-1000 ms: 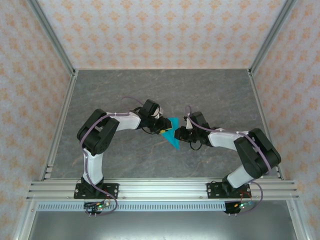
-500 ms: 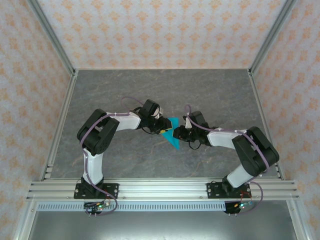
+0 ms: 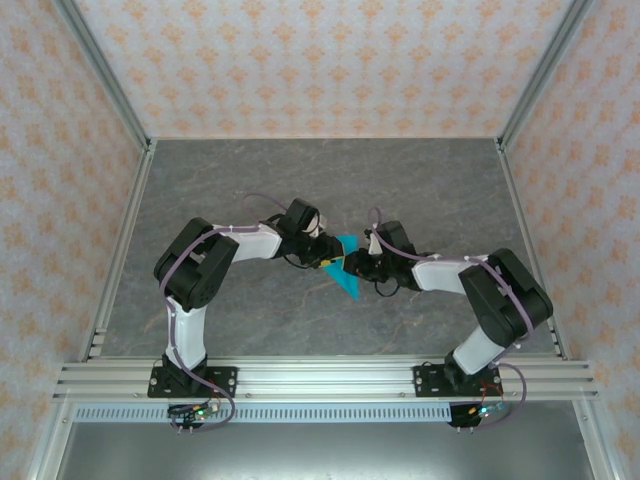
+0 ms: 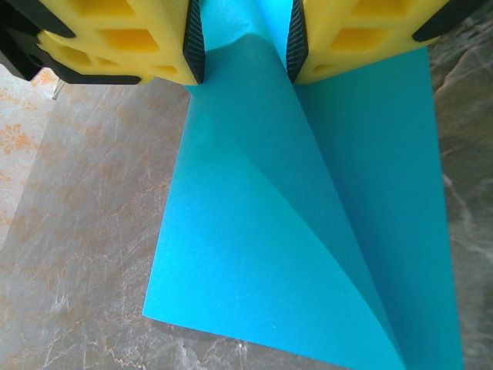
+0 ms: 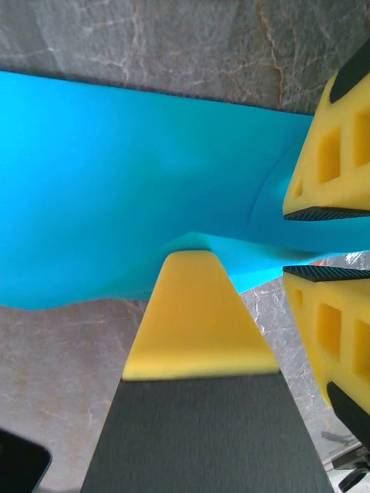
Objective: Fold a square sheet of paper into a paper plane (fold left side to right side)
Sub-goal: Fourth fold the wing at the center of the table.
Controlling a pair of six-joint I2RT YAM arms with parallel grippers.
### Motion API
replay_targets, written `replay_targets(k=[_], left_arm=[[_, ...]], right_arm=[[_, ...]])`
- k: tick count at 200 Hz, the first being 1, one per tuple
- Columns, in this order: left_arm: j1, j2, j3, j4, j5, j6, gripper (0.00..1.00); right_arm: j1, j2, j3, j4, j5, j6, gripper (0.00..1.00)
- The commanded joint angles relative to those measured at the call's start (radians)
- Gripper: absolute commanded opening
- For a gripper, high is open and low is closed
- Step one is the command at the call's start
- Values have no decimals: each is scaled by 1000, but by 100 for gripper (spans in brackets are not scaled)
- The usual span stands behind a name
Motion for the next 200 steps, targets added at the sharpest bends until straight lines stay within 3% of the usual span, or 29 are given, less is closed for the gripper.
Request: replay_targets(k=[1,85,200], left_arm=[[-7,-12,4,-22,-22,11,36],[-7,-12,7,-29,-22,14,36],[-7,-10,10,-39,-21,20,36]], right_arm=[[-5,18,26,44,-16,12,26],[-6,-3,34,-11,23,-19,9],[-15,-28,46,-120,107,-79,7]])
